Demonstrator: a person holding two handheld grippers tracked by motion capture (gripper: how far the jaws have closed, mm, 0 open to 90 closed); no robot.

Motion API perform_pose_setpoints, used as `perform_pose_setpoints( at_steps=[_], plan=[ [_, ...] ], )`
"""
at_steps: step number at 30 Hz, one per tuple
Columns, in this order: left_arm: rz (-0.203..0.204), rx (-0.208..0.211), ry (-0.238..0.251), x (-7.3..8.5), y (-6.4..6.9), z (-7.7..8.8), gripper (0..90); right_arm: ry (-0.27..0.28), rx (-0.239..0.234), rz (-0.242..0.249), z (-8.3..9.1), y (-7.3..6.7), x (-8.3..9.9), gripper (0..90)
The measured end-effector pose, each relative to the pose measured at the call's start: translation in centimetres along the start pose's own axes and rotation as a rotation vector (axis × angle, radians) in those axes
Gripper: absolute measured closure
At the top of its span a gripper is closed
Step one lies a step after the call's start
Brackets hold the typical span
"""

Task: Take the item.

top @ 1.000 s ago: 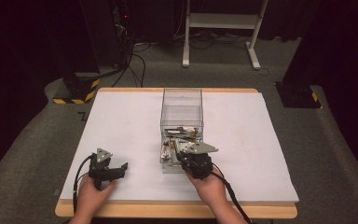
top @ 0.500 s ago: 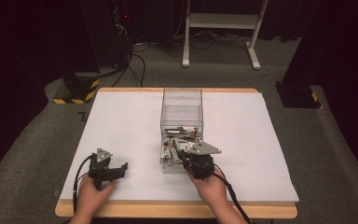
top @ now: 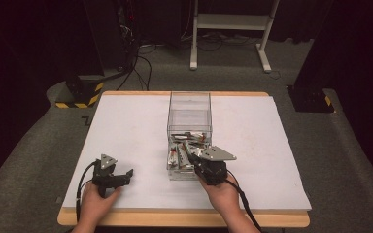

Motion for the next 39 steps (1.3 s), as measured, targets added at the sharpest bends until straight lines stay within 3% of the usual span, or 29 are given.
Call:
perform_pose_setpoints(
  at_steps=[18,39],
  plan=[
    [-0.001,-0.001,0.0,0.0,0.0,0.0,13.8,0.046,0.003,0.029,1.1,0.8,-0.4,88.1],
    [0.0,0.0,0.0,0.0,0.0,0.0,13.7,0.106,-0.009,0.014,2.3,1.9,-1.0,88.3]
  ],
)
Point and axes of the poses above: each handheld gripper's, and its own axes: z roughly backward along the jaws, x roughly out of its underside, y roughly to its right, the point moved 10 cm from there along -z, roughly forward along the jaws, and after that the axes turned 11 degrees about -y, right-handed, at the moved point
